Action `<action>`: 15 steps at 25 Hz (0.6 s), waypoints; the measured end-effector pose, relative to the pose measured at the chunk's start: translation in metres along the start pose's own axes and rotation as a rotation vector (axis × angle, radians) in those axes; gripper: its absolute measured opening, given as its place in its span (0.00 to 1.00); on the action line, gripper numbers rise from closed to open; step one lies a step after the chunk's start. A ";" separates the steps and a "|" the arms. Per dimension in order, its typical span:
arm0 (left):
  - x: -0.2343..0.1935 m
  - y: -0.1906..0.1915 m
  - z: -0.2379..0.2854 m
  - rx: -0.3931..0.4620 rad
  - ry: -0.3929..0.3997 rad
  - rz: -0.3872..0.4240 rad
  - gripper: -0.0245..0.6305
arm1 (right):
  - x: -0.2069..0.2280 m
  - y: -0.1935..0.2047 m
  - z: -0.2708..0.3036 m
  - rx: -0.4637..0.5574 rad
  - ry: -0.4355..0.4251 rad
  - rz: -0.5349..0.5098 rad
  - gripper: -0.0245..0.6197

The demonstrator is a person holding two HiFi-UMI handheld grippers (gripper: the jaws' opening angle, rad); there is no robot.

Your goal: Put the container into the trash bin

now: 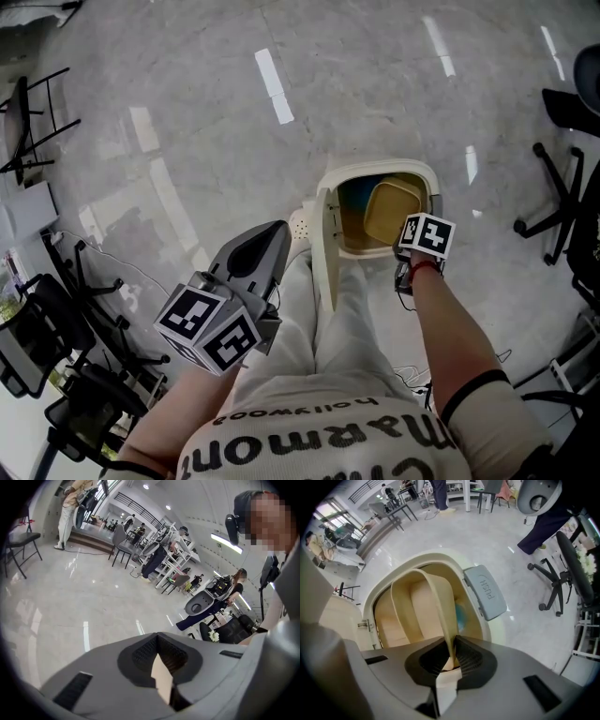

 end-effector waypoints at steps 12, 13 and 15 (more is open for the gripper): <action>-0.010 0.003 -0.004 0.007 -0.010 -0.019 0.03 | -0.017 -0.001 0.010 -0.032 -0.035 -0.065 0.10; -0.011 0.003 -0.005 0.008 -0.011 -0.020 0.03 | -0.019 -0.001 0.010 -0.034 -0.038 -0.068 0.10; -0.012 0.004 -0.007 0.010 -0.012 -0.021 0.03 | -0.020 -0.001 0.010 -0.032 -0.036 -0.068 0.13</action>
Point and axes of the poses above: the fingertips, and each gripper's own axes: z forward along the fingers, x to its right, y out of its underside, the point moved 3 cm from there along -z, backward along the fingers, and after that the axes turned 14 degrees about -z, right-handed, at the moved point
